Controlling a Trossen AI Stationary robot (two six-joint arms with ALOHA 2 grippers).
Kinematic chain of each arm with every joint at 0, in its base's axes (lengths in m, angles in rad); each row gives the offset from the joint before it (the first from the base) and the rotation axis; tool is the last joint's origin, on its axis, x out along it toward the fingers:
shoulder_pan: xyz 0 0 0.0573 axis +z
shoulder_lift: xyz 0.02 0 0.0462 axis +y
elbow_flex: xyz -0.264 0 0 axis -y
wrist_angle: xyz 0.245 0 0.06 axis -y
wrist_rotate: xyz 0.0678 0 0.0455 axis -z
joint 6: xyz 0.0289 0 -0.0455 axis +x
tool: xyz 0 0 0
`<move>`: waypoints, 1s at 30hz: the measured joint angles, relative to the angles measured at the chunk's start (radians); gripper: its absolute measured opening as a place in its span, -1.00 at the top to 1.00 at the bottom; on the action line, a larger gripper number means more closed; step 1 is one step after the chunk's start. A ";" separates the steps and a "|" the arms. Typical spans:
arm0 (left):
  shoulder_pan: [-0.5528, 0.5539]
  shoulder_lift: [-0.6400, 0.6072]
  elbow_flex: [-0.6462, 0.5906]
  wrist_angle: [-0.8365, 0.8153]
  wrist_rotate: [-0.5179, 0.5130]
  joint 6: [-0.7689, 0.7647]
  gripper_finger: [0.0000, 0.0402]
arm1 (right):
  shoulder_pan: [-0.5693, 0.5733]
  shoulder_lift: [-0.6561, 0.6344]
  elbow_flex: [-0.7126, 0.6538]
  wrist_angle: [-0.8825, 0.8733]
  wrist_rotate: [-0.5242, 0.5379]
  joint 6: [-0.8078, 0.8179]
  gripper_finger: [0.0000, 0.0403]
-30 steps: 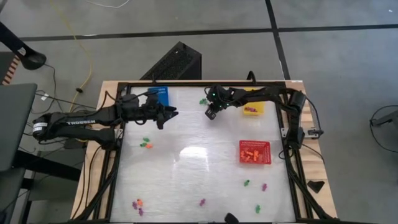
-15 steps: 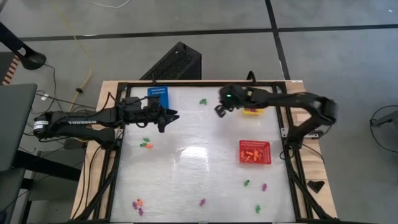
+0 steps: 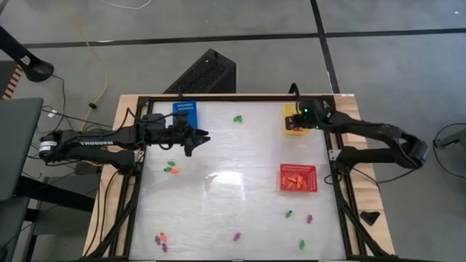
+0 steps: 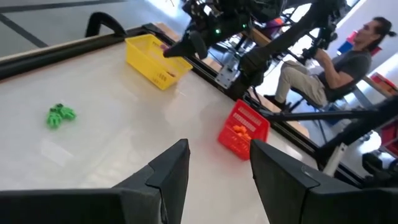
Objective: Sort Halloween decoration
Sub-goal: Put the purple skeleton toy into the yellow bin, then put the green skeleton toy into the blue bin
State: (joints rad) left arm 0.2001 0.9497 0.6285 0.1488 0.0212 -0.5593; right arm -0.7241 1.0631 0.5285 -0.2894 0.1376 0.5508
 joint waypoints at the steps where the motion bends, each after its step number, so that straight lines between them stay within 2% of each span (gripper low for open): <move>1: 0.000 0.000 0.000 0.000 -0.009 0.000 0.22 | -0.017 0.009 0.001 0.007 -0.030 -0.018 0.77; 4: 0.000 0.000 0.000 0.000 -0.016 -0.001 0.22 | -0.057 0.050 0.001 0.024 -0.100 -0.050 0.63; 7: 0.000 0.000 0.000 0.000 -0.018 -0.004 0.22 | -0.080 0.081 0.001 0.040 -0.161 -0.039 0.23; 10: 0.000 0.000 0.000 0.000 -0.018 -0.018 0.22 | -0.083 0.088 0.001 0.057 -0.178 -0.022 -0.17; 14: 0.000 0.000 0.000 0.000 -0.018 -0.020 0.22 | -0.025 0.064 0.001 0.228 -0.205 -0.025 -0.52; 16: 0.000 0.000 0.000 0.000 -0.019 -0.019 0.22 | 0.046 0.058 0.002 0.359 -0.190 -0.035 -0.59; 18: 0.000 0.000 0.000 0.000 -0.022 -0.012 0.22 | 0.130 0.072 0.003 0.447 -0.114 -0.045 -0.59; 22: 0.000 0.000 0.000 0.000 -0.031 0.000 0.22 | 0.263 0.169 0.021 0.499 0.032 -0.031 -0.53; 25: 0.000 0.000 0.001 0.000 -0.034 0.018 0.22 | 0.316 0.295 0.071 0.512 0.040 -0.030 -0.48; 30: 0.000 0.000 0.001 -0.001 -0.034 0.027 0.22 | 0.339 0.506 0.208 0.500 0.048 0.009 -0.45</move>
State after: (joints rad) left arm 0.2005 0.9497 0.6296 0.1482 -0.0124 -0.5321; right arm -0.3855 1.5693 0.7368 0.2101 0.1859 0.5596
